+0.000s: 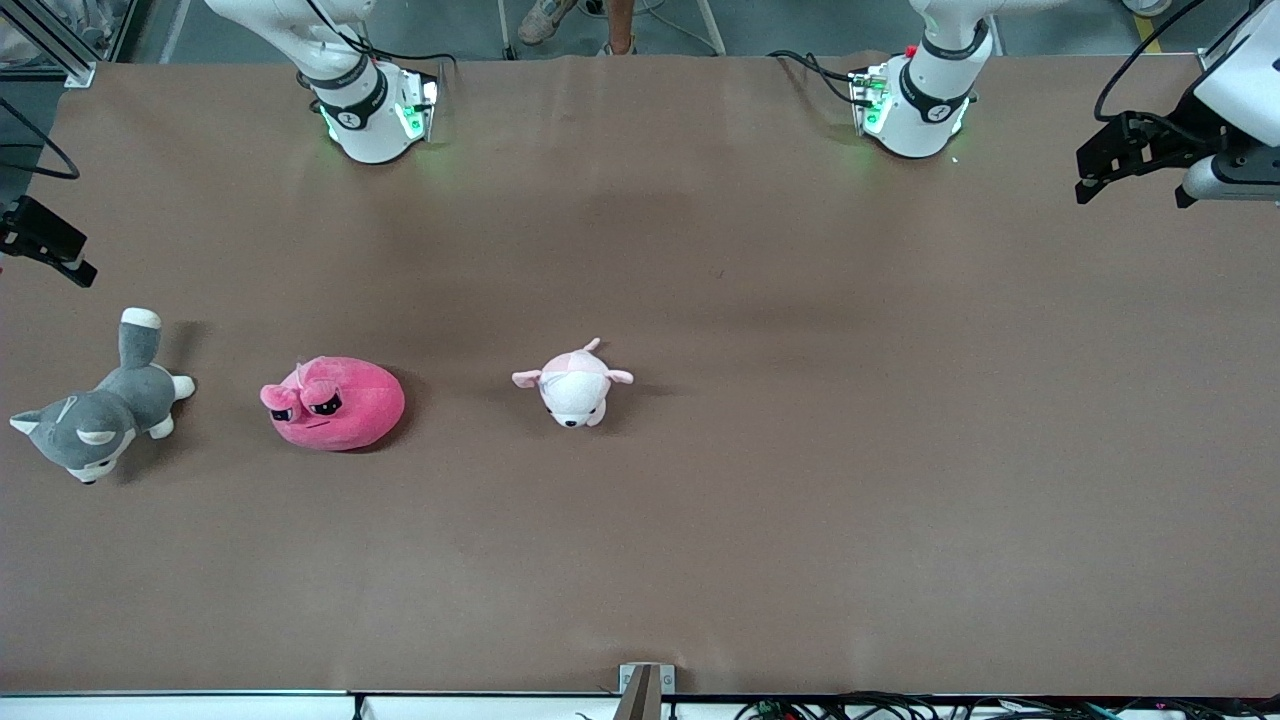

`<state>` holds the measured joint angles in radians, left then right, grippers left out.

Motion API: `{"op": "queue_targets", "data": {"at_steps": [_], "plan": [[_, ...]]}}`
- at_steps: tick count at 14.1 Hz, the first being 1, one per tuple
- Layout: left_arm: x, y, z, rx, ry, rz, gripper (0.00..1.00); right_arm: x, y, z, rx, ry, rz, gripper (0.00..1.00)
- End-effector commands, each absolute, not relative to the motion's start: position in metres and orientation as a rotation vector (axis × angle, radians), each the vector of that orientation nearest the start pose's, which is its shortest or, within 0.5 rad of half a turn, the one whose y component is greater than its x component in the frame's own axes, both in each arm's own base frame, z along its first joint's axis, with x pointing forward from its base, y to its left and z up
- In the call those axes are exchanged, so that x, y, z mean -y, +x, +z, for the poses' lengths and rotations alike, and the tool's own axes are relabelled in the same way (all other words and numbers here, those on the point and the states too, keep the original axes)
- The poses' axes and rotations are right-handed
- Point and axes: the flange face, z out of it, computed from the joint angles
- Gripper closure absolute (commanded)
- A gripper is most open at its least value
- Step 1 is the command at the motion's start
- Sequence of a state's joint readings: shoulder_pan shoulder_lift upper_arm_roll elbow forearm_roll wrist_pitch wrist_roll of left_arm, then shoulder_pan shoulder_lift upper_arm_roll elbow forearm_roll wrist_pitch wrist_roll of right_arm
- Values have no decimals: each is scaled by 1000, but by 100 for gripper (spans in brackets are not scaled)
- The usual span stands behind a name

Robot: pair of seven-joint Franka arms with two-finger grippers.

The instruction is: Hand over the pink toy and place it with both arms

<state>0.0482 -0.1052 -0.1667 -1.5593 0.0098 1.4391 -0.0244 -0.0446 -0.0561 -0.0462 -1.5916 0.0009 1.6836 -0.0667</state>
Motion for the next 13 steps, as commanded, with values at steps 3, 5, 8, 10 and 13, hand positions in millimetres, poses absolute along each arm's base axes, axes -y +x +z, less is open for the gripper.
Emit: {"op": "queue_targets", "data": {"at_steps": [3, 5, 8, 10, 13], "plan": [[61, 496, 681, -143, -3121, 16, 0, 39, 541, 661, -26, -3150, -250, 0], [61, 496, 680, -145, -3121, 18, 0, 35, 541, 662, -14, -3151, -253, 0], [61, 496, 681, -145, -3121, 18, 0, 39, 541, 661, -28, -3150, -248, 0], [62, 494, 682, -145, -3121, 13, 0, 39, 541, 661, -28, -3150, -246, 0], [62, 494, 684, -154, -3120, 8, 0, 47, 539, 662, -53, -3151, -248, 0]]}}
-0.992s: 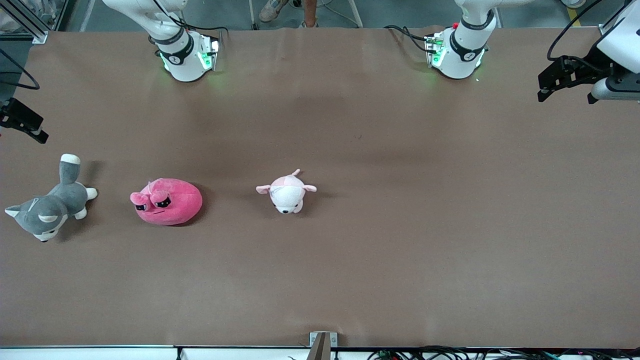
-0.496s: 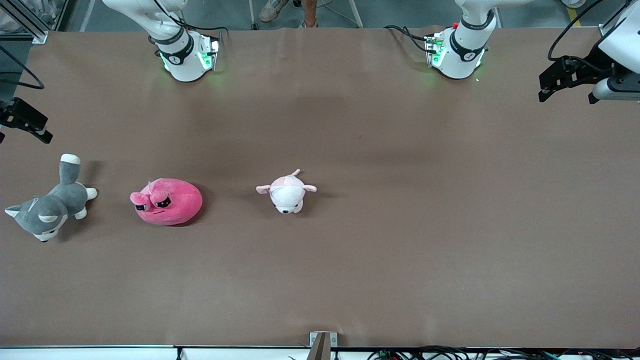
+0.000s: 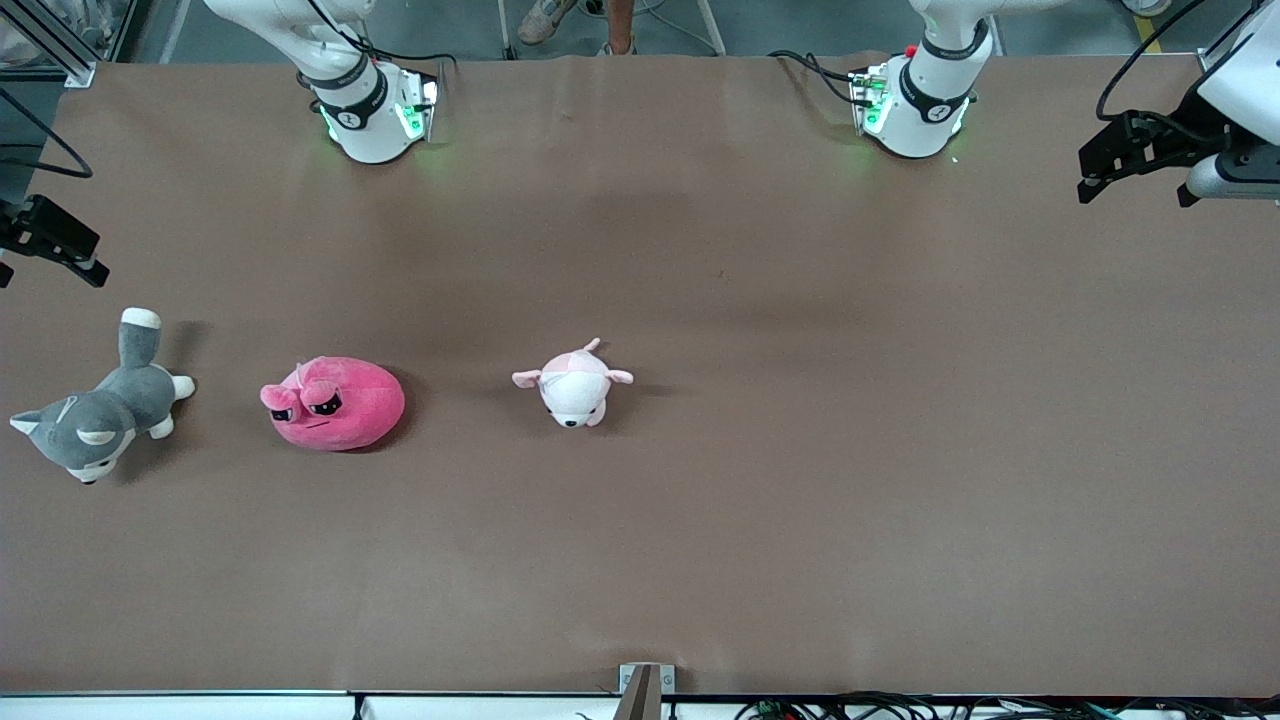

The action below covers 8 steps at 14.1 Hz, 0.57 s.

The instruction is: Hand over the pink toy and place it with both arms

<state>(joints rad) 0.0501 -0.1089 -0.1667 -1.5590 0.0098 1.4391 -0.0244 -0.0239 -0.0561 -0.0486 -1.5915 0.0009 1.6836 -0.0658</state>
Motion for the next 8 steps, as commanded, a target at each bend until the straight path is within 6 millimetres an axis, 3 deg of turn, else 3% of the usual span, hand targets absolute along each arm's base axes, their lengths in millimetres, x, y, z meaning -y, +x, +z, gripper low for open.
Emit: {"op": "queue_targets", "data": {"at_steps": [1, 8], "plan": [[63, 494, 683, -154, -3120, 8, 0, 46, 540, 661, -50, -3152, -246, 0], [62, 497, 680, -157, -3147, 20, 0, 40, 540, 661, -35, -3155, -246, 0]]}}
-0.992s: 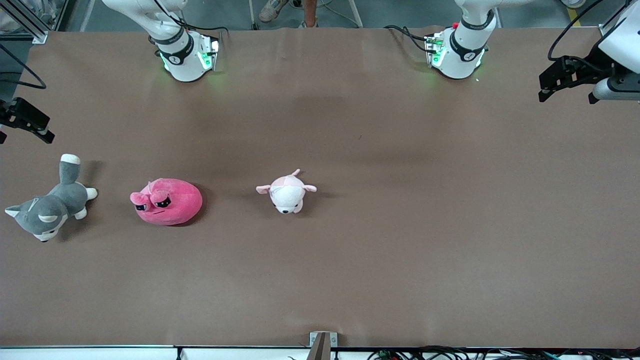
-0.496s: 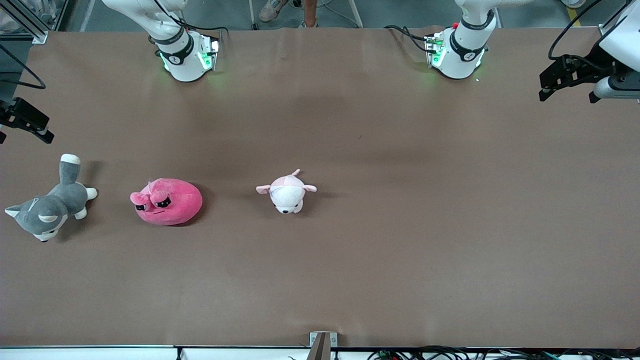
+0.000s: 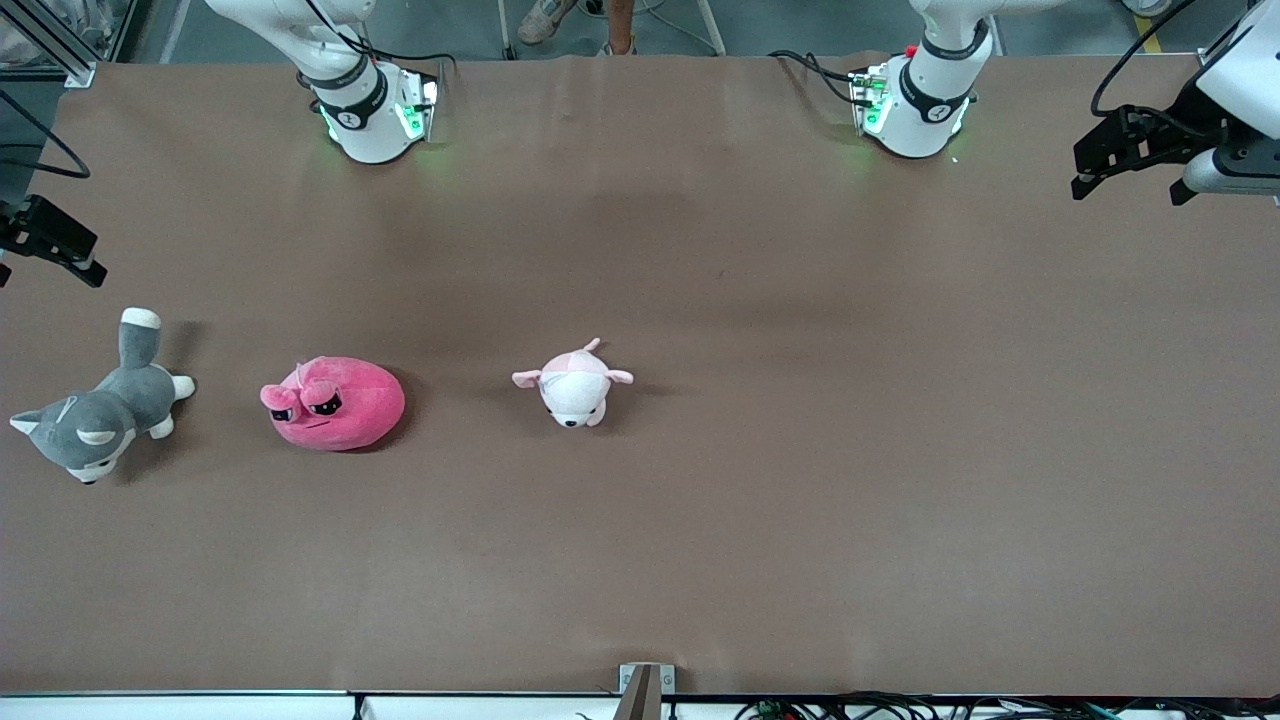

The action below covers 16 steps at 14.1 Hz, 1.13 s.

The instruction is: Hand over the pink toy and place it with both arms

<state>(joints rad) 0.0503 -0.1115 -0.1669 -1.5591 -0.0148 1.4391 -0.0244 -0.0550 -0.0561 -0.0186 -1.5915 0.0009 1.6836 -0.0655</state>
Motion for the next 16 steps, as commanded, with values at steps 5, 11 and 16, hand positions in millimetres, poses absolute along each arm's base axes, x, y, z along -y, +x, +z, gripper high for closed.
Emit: {"op": "queue_targets", "data": {"at_steps": [5, 11, 16], "plan": [[46, 505, 684, -119, -3164, -2, 0, 38, 535, 653, -27, -3161, -142, 0], [43, 504, 685, -99, -3161, 3, 0, 34, 534, 643, -11, -3168, -146, 0], [44, 503, 686, -102, -3154, 0, 0, 36, 522, 635, -21, -3162, -202, 0]]}}
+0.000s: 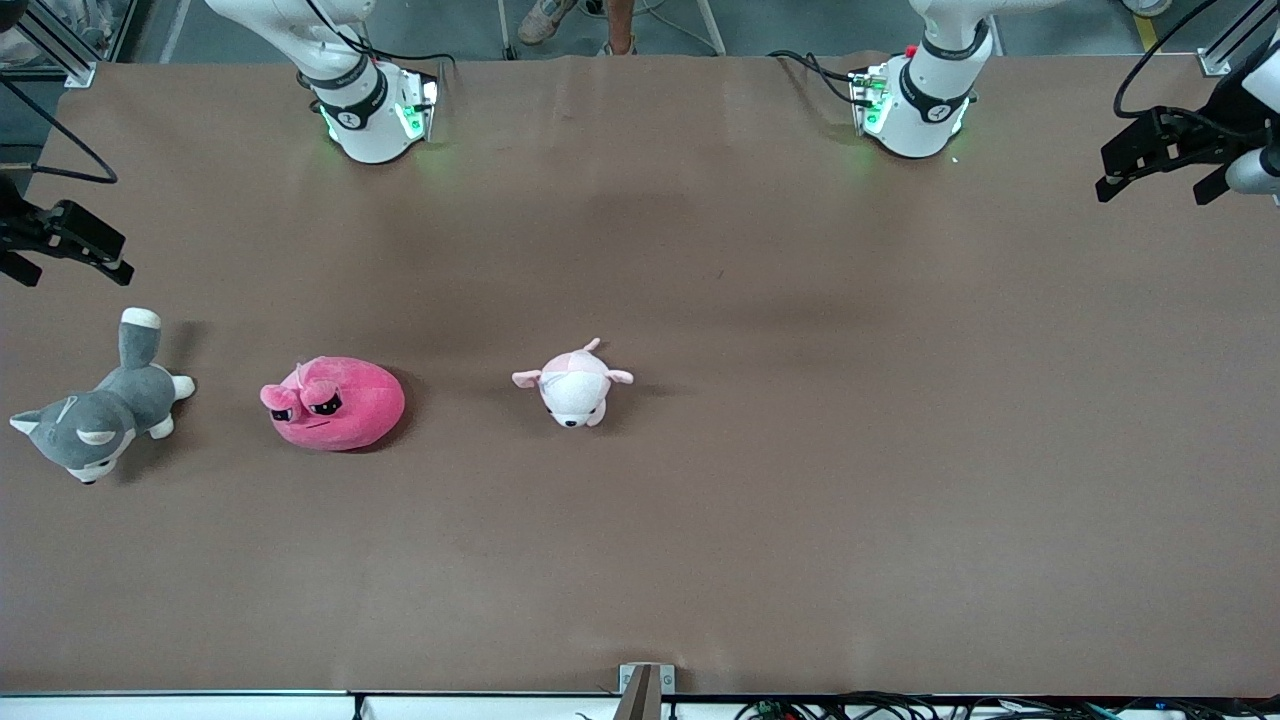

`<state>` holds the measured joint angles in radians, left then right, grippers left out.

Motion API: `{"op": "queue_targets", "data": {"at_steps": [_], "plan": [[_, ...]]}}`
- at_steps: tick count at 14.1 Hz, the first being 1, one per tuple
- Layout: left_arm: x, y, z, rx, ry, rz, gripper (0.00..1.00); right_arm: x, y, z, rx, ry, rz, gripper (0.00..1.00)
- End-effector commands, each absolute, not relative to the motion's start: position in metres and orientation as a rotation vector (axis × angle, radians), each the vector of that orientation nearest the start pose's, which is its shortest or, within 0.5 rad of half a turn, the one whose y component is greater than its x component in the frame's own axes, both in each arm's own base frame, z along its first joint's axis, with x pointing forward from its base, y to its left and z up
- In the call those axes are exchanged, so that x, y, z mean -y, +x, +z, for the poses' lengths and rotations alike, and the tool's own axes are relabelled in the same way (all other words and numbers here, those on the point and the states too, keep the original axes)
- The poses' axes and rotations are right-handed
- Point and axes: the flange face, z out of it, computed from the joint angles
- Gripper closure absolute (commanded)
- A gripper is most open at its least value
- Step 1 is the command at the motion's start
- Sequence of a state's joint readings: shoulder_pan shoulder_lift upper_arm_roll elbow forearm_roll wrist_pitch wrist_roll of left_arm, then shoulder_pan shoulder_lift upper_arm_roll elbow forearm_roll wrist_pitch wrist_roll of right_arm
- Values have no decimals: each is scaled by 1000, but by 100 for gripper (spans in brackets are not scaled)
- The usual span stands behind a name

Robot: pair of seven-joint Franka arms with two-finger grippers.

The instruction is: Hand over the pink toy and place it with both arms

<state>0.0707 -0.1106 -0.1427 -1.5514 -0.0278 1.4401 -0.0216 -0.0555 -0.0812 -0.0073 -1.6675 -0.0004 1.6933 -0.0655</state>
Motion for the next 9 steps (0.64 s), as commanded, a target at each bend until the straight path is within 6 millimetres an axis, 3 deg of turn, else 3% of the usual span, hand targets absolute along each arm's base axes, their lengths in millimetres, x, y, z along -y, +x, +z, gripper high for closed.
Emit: {"op": "queue_targets", "data": {"at_steps": [1, 4, 9], "plan": [[44, 503, 685, -102, -3153, 3, 0, 36, 519, 635, -27, -3155, -221, 0], [47, 503, 684, -107, -3152, 5, 0, 36, 516, 634, -27, -3152, -238, 0], [46, 503, 691, -109, -3151, -19, 0, 32, 518, 649, -3, -3154, -270, 0]]}}
